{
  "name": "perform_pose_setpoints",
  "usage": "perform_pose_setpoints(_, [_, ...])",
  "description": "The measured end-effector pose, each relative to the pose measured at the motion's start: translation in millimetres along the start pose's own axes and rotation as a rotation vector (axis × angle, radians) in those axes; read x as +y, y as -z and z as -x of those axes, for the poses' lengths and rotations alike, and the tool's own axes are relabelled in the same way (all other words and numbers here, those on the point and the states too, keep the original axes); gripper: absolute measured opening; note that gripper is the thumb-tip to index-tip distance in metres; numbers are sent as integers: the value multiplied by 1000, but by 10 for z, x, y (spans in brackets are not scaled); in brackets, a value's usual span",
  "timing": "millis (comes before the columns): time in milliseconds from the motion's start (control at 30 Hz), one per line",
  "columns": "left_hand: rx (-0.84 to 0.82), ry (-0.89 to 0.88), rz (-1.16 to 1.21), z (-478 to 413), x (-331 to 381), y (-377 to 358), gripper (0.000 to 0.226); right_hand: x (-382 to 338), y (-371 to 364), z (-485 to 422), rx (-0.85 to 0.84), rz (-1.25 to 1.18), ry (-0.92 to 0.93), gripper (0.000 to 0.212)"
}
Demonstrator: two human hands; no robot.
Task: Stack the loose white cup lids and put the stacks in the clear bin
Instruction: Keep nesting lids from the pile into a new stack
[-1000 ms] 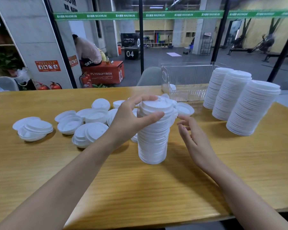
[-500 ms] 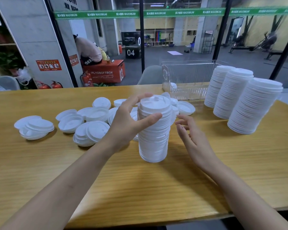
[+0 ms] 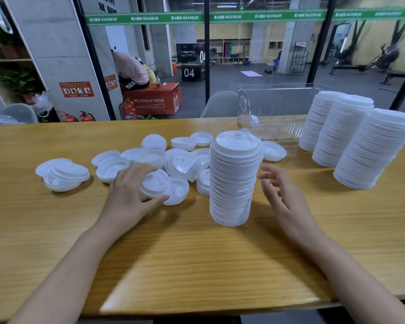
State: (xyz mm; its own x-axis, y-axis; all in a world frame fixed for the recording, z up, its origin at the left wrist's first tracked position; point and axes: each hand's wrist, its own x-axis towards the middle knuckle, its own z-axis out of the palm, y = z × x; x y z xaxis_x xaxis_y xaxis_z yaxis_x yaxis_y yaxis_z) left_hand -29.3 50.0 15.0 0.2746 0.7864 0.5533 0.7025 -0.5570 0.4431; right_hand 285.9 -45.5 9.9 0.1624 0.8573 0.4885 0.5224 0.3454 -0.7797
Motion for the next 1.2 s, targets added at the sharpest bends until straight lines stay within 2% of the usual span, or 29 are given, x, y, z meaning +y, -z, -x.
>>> perform_pose_setpoints(133, [-38, 86, -40, -10, -87, -4, 74, 31, 0, 19, -16, 10, 0, 53])
perform_pose_setpoints(333, [-7, 116, -58, -13, -102, 3, 68, 34, -4, 26, -30, 31, -19, 39])
perform_pose_setpoints(600, [29, 97, -88, -11, -66, 4, 56, 51, -6, 35, -54, 35, -16, 41])
perform_pose_setpoints(767, [124, 106, 186, -80, 214, 77, 54, 64, -13, 36, -66, 37, -24, 43])
perform_pose_setpoints(867, [165, 18, 312, -214, 594, 203, 55, 77, -6, 40, -69, 42, -23, 45])
perform_pose_setpoints(933, [135, -22, 401, -337, 873, 270, 53, 77, -2, 39, -68, 40, -30, 44])
perform_pose_setpoints(1067, [-67, -69, 526, -532, 1305, 233, 49, 85, 4, 36, -64, 36, -35, 36])
perform_pose_setpoints(1200, [-156, -72, 475, -576, 1444, 101, 41, 98, 7, 47, -66, 27, -48, 37])
